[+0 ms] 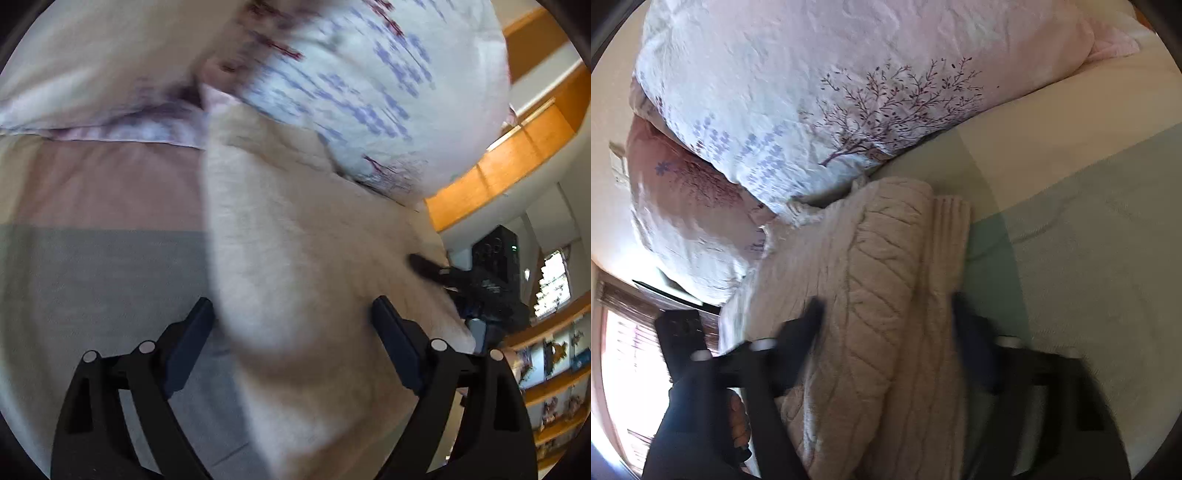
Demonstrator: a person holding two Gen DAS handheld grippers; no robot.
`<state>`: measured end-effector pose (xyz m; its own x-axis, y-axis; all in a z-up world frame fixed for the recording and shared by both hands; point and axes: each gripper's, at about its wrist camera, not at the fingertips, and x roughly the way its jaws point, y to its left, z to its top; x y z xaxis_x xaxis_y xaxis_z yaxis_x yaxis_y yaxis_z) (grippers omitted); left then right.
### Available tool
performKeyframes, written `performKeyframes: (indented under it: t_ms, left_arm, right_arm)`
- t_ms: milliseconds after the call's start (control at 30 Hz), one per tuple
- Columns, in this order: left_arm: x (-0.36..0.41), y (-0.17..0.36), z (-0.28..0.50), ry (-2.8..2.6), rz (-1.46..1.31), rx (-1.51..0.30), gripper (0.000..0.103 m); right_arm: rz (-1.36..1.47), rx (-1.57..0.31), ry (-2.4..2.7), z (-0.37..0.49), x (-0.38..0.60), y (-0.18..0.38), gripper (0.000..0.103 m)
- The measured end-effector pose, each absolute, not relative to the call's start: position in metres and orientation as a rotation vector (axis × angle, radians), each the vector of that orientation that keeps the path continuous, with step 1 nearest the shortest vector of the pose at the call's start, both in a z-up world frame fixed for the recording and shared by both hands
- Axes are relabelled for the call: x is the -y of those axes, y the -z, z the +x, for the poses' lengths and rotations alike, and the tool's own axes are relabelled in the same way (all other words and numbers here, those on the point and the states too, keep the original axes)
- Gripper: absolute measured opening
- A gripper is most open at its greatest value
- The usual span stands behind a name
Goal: Fold small clothes
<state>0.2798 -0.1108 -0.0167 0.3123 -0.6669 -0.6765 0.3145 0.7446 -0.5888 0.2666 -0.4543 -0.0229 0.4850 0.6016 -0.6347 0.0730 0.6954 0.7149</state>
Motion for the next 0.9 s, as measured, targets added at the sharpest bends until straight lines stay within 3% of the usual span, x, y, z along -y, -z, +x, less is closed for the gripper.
performKeyframes:
  t_ms: [67, 133, 300, 367, 467, 500, 567, 633, 733, 767, 800, 833, 900]
  left_arm:
    - [0.118, 0.019, 0.284, 0.657, -0.416, -1.042, 0.068]
    - [0.11, 0.02, 0.29, 0.687, -0.48, -1.035, 0.041]
    - [0.064, -0.021, 0.254, 0.753, -0.435, -0.953, 0.036]
    - [0.04, -0.033, 0.241, 0.726, -0.421, -0.913, 0.037]
    - [0.018, -0.033, 0.243, 0.57, -0.31, -0.888, 0.05]
    - [0.012, -0.03, 0.243, 0.48, -0.244, -0.884, 0.053]
    - [0.002, -0.032, 0.235, 0.377, -0.173, -0.858, 0.055]
    - [-0.01, -0.04, 0.213, 0.373, -0.159, -0.775, 0.079]
    - [-0.01, -0.052, 0.192, 0.368, -0.14, -0.726, 0.084]
    - [-0.011, -0.052, 0.186, 0.373, -0.147, -0.724, 0.086]
    - [-0.012, -0.052, 0.18, 0.38, -0.159, -0.727, 0.09]
    - [-0.015, -0.051, 0.17, 0.37, -0.165, -0.731, 0.098]
    - [-0.012, -0.048, 0.153, 0.317, -0.162, -0.731, 0.101]
  right_arm:
    - [0.784, -1.007, -0.37, 0.263, 0.454, 0.023, 0.04]
    - [0.808, -0.978, -0.374, 0.256, 0.452, 0.018, 0.035]
    - [0.761, -0.928, -0.565, 0.242, 0.398, -0.017, 0.021]
    - [0.731, -0.92, -0.63, 0.243, 0.368, -0.023, 0.021]
    - [0.569, -0.944, -0.587, 0.261, 0.316, -0.02, 0.028]
    - [0.508, -0.969, -0.515, 0.266, 0.307, -0.017, 0.037]
    - [0.507, -0.964, -0.446, 0.264, 0.308, -0.016, 0.04]
    - [0.599, -0.881, -0.473, 0.253, 0.325, -0.022, 0.059]
    - [0.626, -0.895, -0.48, 0.258, 0.325, -0.023, 0.065]
    - [0.629, -0.929, -0.498, 0.264, 0.318, -0.018, 0.059]
    - [0.596, -0.968, -0.487, 0.272, 0.307, -0.011, 0.011]
    - [0.56, -0.983, -0.441, 0.277, 0.301, -0.008, 0.012]
    - [0.604, -0.966, -0.359, 0.285, 0.306, -0.001, 0.01]
